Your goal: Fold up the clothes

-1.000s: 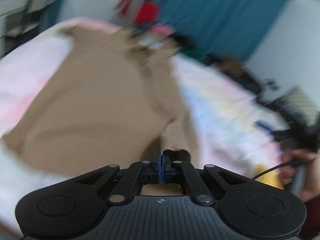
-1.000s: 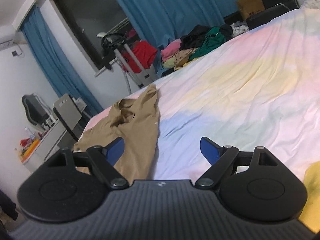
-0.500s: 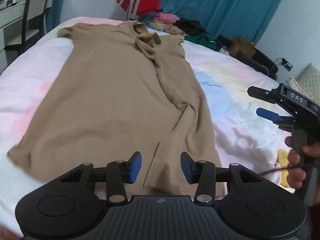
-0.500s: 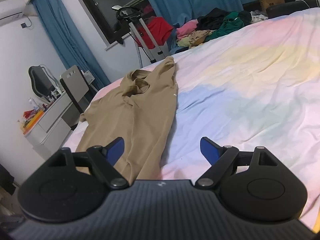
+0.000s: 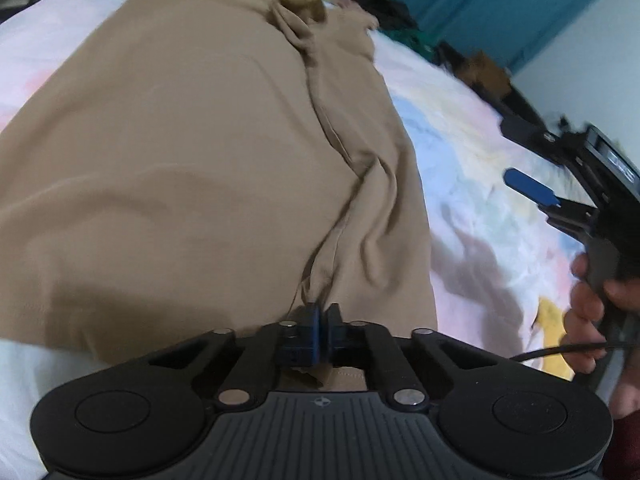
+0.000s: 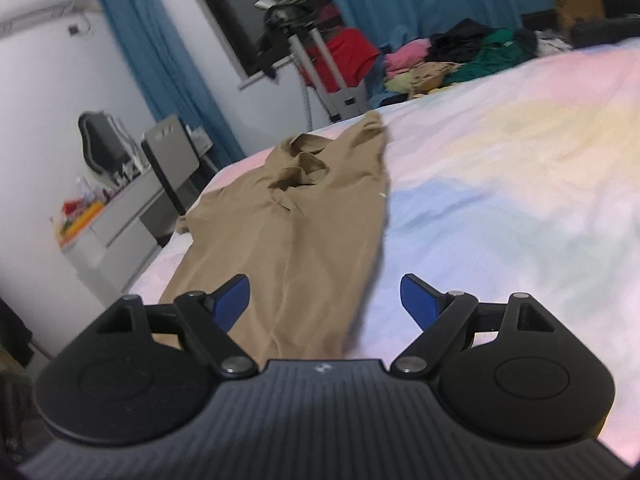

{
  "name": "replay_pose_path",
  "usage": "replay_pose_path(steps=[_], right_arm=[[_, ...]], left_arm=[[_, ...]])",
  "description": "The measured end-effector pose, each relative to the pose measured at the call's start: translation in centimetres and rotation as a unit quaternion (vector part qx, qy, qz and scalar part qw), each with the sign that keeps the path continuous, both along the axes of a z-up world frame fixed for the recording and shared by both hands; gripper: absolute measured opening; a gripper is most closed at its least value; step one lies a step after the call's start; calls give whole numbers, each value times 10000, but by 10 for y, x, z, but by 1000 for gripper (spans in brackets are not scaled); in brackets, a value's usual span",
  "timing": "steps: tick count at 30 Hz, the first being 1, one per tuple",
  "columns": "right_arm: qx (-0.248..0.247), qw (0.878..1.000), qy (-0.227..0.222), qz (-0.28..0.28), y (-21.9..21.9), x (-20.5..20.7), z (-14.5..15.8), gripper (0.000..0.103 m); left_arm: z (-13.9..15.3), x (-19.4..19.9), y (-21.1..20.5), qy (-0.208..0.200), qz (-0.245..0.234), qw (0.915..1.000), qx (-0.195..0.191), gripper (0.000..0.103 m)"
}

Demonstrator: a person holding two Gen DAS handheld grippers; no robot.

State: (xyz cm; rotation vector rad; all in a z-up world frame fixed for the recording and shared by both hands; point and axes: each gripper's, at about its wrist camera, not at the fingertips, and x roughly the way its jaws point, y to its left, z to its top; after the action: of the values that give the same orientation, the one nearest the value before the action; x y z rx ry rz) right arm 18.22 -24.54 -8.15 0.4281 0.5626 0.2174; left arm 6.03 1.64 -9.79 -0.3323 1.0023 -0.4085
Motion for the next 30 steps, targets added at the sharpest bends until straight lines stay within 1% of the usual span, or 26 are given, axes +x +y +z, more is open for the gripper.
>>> replay_pose_path(steps=[3, 7, 10, 11, 13, 15, 16, 18, 19, 20, 21, 23, 26, 30], right_arm=[[-122, 9996, -31, 245, 17, 42, 11, 84], [-617, 9959, 140, 640, 48, 116, 16, 83], [-637, 9938, 444, 800, 74, 177, 7, 77], [-712, 9926, 484, 862, 84, 197, 2, 77], [-861, 9906, 537, 914, 102, 231, -10, 76], [-838, 9896, 737, 908, 118, 260, -25, 75], [-916, 9884, 814, 897, 126, 273, -32, 73], [-1345, 9844, 820, 783, 141, 290, -43, 54], [-1533, 9822, 808, 717, 147, 297, -47, 47], [-1721, 9797, 797, 652, 153, 304, -51, 33], [-1803, 9792, 722, 587, 156, 308, -51, 21], [-1846, 9805, 499, 459, 159, 313, -46, 12], [-1738, 9843, -22, 316, 161, 312, -29, 9], [-1768, 9836, -311, 152, 162, 324, -19, 9]], left_arm=[[7, -11, 7, -213, 105, 9996, -178, 2], [8, -23, 15, -318, 136, 9986, -389, 2], [5, -28, 19, -301, 121, 9986, -406, 2], [3, -28, 22, -270, 132, 9986, -428, 2], [-1, -25, 26, -193, 177, 9984, -505, 2], [-6, -23, 31, -81, 239, 9978, -610, 2], [-7, -22, 34, -35, 267, 9975, -660, 2], [-11, -20, 38, 36, 307, 9966, -765, 2], [-12, -19, 40, 69, 315, 9961, -819, 2], [-14, -19, 42, 103, 322, 9956, -873, 2], [-15, -19, 43, 127, 316, 9953, -908, 2], [-15, -21, 42, 131, 264, 9953, -917, 2], [-13, -20, 36, 111, 182, 9955, -921, 2], [-9, -28, 30, -4, 181, 9966, -802, 1]])
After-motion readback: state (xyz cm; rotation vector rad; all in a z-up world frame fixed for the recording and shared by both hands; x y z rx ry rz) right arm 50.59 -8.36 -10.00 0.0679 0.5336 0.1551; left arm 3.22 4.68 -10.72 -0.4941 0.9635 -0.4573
